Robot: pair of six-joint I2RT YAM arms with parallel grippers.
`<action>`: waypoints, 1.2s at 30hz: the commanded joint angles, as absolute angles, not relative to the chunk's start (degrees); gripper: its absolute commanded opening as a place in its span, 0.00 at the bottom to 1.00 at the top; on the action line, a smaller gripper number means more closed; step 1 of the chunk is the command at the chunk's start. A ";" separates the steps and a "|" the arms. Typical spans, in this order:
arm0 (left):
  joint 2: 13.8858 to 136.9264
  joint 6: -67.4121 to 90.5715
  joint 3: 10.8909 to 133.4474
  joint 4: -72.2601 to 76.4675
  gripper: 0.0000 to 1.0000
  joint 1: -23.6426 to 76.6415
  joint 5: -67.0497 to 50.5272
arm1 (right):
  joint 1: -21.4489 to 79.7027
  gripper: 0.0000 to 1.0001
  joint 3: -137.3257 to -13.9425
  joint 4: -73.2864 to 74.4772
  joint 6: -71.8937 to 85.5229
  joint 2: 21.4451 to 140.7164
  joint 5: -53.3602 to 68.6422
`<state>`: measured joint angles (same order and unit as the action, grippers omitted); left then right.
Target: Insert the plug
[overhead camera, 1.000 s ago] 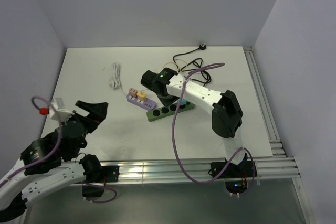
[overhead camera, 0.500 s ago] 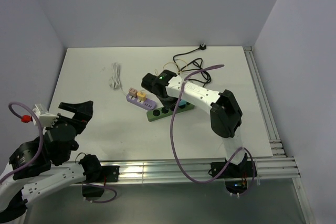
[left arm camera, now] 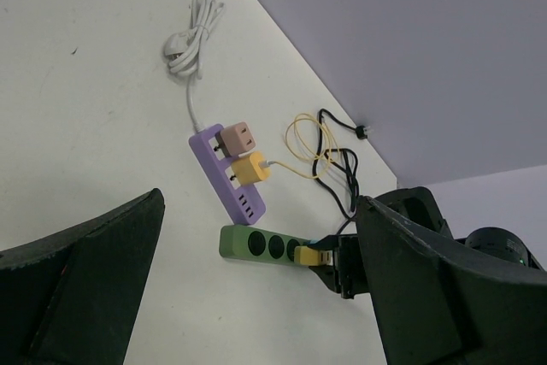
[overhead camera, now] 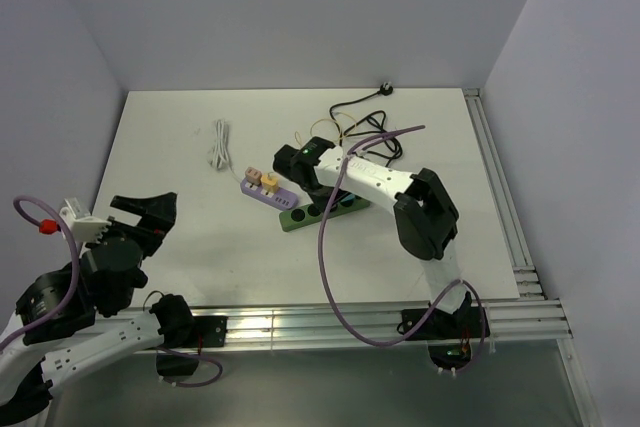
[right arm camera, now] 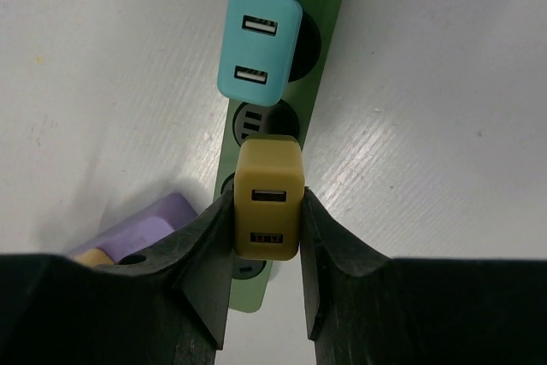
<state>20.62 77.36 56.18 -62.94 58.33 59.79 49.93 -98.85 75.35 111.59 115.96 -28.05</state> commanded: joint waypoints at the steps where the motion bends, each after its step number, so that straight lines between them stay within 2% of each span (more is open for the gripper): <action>1: 21.09 75.15 55.55 -60.47 0.99 58.36 59.41 | 49.31 0.00 -99.32 82.88 113.64 117.16 -31.99; 36: 22.41 75.76 54.49 -60.56 0.99 58.36 58.10 | 47.02 0.00 -102.92 82.62 110.57 122.78 -29.36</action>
<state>21.96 75.72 54.24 -60.53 58.33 58.28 47.55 -102.85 76.88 109.82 120.38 -29.41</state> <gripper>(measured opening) 0.995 0.389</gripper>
